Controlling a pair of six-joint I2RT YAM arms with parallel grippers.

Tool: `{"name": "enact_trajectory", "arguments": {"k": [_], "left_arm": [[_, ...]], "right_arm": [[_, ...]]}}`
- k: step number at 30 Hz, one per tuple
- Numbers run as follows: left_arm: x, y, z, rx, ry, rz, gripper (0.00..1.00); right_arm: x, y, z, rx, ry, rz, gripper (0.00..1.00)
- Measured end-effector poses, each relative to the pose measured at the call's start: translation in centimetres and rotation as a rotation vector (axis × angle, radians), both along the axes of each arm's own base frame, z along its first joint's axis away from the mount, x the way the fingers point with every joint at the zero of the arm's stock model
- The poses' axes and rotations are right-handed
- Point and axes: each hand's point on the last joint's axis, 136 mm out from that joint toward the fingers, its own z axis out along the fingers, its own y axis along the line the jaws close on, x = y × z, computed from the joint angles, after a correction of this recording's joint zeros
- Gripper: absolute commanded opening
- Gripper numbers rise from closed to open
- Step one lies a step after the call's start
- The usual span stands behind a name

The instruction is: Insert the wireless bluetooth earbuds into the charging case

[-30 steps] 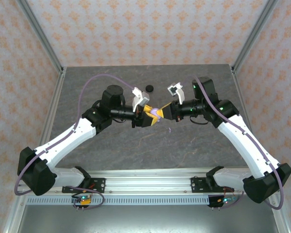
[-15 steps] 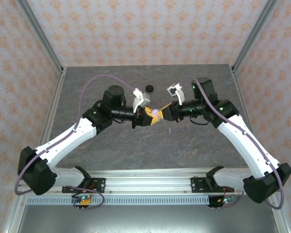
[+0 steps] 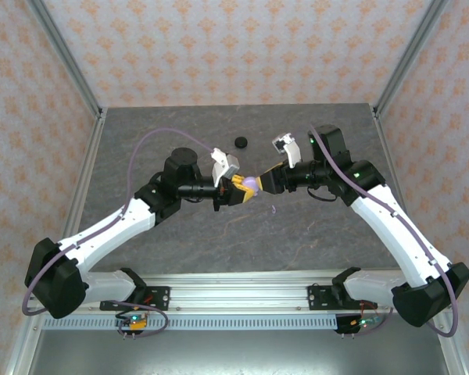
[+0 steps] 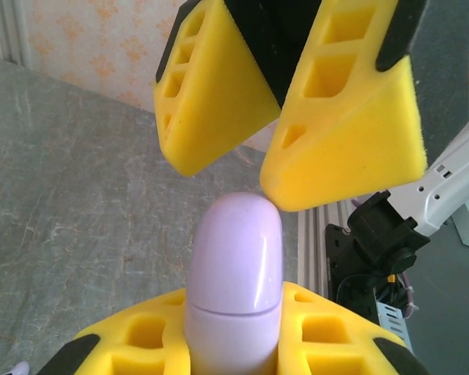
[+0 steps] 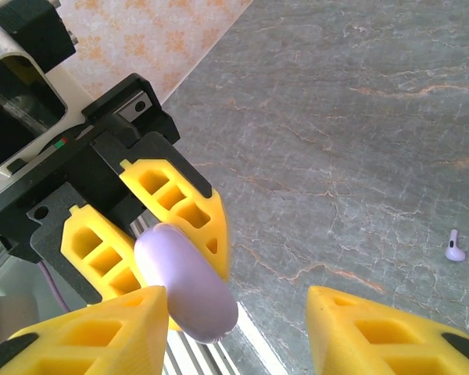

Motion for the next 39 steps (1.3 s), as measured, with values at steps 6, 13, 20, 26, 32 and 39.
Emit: {"name": "enact_trajectory", "arguments": {"k": [6,13,20,26,32,39], "left_arm": [[0.2,-0.1,0.2,-0.012,-0.018,0.013,0.15],[0.5,-0.1,0.5,-0.035,-0.023,0.034,0.15],[0.8,0.0,-1.0,-0.026,-0.013,0.08,0.14],[-0.2,-0.1,-1.0,-0.042,-0.049,0.089,0.14],[0.2,0.2,-0.5,-0.058,-0.085,0.128,0.14],[0.6,0.9,0.7,-0.093,-0.143,0.181,0.14]], "right_arm": [[-0.1,0.1,0.1,0.006,0.002,0.009,0.5],[-0.1,0.1,-0.3,-0.002,0.014,0.007,0.52],[1.0,0.0,-1.4,-0.036,0.044,-0.045,0.51],[2.5,-0.2,-1.6,-0.05,0.035,-0.114,0.51],[3.7,-0.8,-1.6,-0.072,0.024,-0.192,0.52],[6.4,-4.8,-0.9,-0.134,-0.043,-0.459,0.52]]}}
